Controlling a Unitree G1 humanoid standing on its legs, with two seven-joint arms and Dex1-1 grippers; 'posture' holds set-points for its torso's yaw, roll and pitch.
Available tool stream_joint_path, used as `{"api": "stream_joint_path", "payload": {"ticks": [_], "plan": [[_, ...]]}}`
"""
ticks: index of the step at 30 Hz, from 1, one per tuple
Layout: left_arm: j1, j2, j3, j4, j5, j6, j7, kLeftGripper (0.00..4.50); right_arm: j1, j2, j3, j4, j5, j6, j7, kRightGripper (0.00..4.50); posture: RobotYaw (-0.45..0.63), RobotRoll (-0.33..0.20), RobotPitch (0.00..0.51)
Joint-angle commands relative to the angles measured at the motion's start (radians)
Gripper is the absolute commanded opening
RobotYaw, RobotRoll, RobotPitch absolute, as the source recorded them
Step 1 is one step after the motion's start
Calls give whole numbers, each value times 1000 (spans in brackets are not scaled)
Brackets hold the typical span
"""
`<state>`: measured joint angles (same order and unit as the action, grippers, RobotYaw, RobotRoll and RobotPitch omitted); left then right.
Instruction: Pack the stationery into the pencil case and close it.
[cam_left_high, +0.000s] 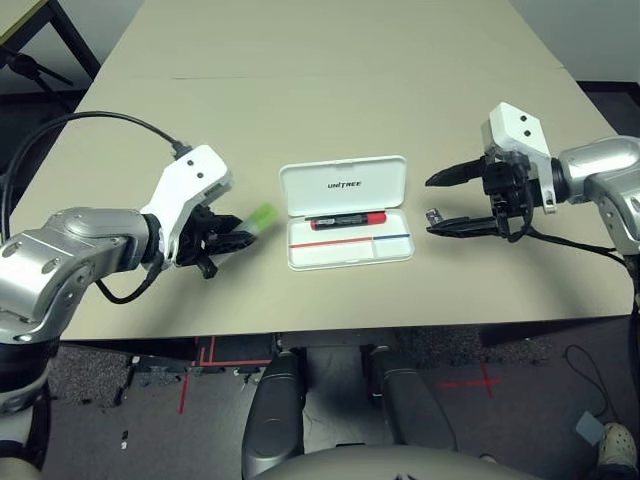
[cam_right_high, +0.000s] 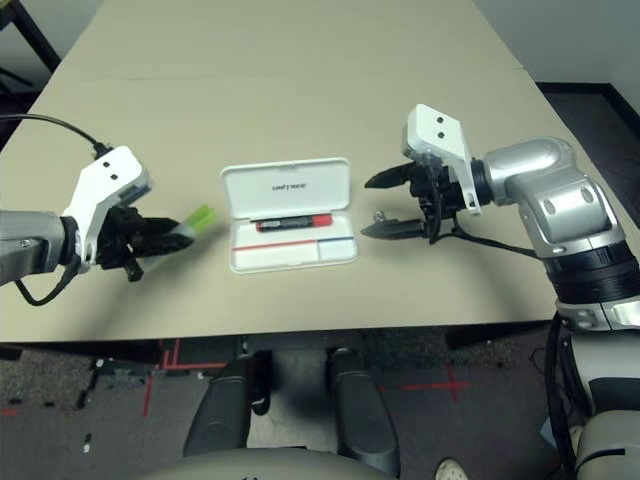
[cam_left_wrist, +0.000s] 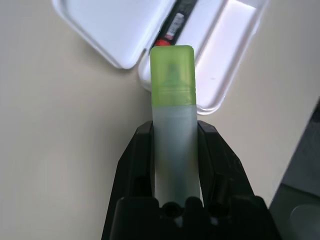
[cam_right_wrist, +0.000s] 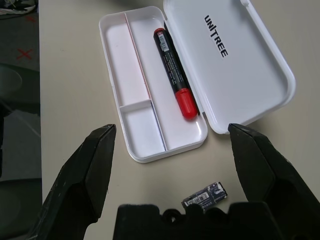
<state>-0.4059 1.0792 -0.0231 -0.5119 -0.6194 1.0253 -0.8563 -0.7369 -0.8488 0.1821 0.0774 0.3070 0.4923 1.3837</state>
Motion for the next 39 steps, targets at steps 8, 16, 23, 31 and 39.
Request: {"api": "stream_joint_path", "payload": {"ticks": [8, 16, 23, 31, 39], "plan": [[-63, -12, -143, -95, 73, -163, -136, 1103, -24, 14, 13, 30, -26, -19, 18, 4500, 37, 0, 188], [-207, -132, -346, -15, 235, -229, -147, 1103, -25, 26, 12, 28, -39, -13, 18, 4500, 17, 0, 193], [-256, -225, -454, 73, 345, -295, -180, 1103, -10, 21, 8, 9, -44, -6, 11, 4500, -16, 0, 199], [-275, -298, -496, 177, 436, -365, -212, 1103, 16, 7, -2, -25, -40, 13, 0, 4500, -45, 0, 203], [-285, -347, -507, 230, 490, -395, -237, 1103, 37, -6, -5, -50, -34, 26, -11, 4500, -54, 0, 207]]}}
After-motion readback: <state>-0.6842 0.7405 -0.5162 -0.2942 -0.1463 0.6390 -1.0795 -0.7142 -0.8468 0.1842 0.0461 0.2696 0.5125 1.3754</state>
